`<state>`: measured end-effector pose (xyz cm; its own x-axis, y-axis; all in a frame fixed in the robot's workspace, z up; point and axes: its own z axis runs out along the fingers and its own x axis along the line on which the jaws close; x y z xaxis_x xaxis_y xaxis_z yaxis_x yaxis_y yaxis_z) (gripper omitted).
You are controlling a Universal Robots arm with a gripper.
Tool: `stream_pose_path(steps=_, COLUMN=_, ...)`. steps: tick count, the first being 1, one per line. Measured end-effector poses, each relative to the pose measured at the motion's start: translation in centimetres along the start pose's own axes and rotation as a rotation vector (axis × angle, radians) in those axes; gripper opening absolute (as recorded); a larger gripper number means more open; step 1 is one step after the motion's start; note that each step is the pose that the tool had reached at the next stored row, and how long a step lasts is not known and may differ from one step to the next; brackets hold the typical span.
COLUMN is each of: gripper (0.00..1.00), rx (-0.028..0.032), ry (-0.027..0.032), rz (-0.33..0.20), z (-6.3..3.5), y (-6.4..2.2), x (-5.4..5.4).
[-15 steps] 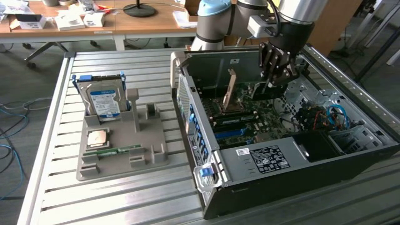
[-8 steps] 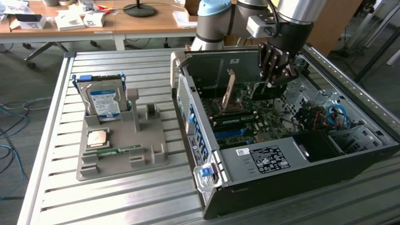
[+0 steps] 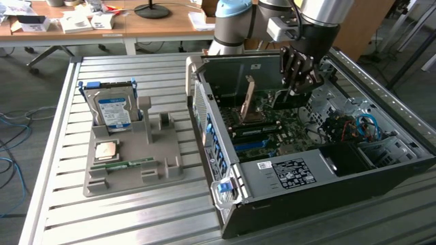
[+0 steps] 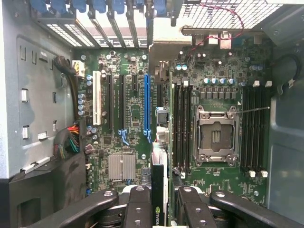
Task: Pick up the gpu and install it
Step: 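Insert the gpu into the slot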
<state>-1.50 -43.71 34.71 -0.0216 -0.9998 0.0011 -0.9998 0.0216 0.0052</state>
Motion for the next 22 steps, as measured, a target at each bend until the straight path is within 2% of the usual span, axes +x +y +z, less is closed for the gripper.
stream_pose_path(steps=22, gripper=0.26, rx=0.0033, ry=-0.0001, rz=0.0, z=0.15, y=0.65, x=0.01)
